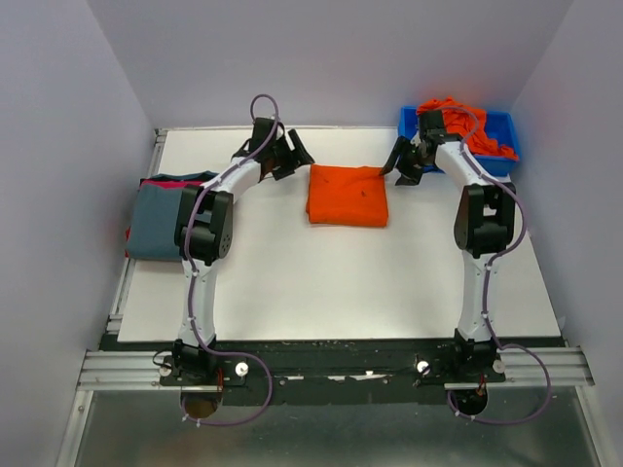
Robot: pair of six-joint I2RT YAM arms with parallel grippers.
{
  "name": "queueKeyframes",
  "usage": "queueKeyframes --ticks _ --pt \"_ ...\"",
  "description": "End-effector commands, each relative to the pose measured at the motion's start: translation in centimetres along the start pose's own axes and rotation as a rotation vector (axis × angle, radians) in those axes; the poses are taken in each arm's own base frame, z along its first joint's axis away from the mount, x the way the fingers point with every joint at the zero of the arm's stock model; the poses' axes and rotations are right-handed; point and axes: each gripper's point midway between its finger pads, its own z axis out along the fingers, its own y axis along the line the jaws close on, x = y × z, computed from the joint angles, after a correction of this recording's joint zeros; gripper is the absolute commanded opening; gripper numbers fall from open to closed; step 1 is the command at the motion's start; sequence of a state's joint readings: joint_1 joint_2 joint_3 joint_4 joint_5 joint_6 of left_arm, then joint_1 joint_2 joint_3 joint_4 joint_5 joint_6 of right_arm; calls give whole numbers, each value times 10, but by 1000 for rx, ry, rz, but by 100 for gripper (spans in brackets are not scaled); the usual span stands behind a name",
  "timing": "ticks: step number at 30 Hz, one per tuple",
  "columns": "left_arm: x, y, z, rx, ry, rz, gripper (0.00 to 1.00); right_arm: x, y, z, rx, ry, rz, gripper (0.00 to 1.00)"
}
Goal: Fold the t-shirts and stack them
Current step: Fold the long partially folded tshirt into a neat square
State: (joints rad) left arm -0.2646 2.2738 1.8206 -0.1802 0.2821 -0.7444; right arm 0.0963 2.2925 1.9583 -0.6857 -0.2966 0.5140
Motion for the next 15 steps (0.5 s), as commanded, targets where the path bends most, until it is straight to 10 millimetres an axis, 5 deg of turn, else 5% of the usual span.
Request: queueKeyframes --ticks 1,15 --pt "20 -7 3 38 46 25 83 -8 2 10 -35 -22 -34 68" --pt "43 11 47 25 128 -9 66 -5 -4 57 10 32 43 59"
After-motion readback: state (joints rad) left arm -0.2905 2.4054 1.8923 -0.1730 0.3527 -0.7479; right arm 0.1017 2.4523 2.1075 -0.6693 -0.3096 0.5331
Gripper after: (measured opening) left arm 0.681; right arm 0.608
